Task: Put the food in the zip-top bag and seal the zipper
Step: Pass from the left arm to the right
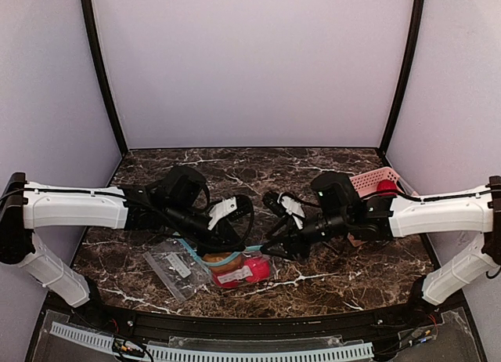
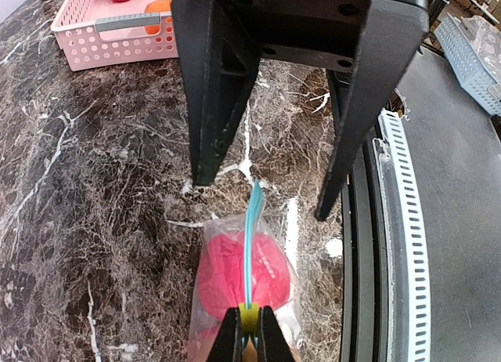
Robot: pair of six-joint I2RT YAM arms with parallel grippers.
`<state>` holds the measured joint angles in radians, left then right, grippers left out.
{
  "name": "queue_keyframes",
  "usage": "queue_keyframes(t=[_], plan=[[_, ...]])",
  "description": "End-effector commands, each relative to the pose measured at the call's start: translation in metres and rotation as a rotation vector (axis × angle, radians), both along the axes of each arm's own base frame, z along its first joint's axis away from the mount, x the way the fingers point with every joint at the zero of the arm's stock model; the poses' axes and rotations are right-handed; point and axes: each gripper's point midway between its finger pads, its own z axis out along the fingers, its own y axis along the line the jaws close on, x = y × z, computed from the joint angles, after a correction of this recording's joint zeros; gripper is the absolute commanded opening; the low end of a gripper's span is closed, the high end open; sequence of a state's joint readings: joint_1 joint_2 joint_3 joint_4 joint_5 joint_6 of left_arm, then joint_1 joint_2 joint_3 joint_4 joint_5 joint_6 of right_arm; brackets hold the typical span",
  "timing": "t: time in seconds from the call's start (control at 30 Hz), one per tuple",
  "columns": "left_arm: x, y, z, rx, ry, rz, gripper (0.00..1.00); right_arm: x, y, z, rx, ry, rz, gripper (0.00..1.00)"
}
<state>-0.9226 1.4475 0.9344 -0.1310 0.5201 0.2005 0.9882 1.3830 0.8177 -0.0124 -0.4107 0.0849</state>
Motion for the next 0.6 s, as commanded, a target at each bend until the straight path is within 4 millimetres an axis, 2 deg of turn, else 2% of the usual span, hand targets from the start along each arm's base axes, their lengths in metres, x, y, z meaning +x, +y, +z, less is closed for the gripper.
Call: queue_keyframes(t=[0.0,0.1,0.27,0.5,0.57], plan=[[-0.009,0.005,-0.001,0.003,0.040,-0.012,0.01,0.001,0.012,0.014,0.037,0.003,0.033,0.53],[-0.009,0.005,-0.001,0.002,0.045,-0.015,0.01,0.000,0.017,0.008,0.027,0.015,0.049,0.58],[-0.009,0.004,-0.003,0.005,0.050,-0.012,0.01,-0.001,0.025,0.000,0.014,0.034,0.077,0.59],[-0.008,0.004,-0.003,0.005,0.055,-0.008,0.01,0.001,0.034,-0.003,0.022,0.036,0.096,0.42],[-0.008,0.003,-0.003,0.005,0.056,-0.007,0.01,0.001,0.036,-0.004,0.025,0.038,0.101,0.40]])
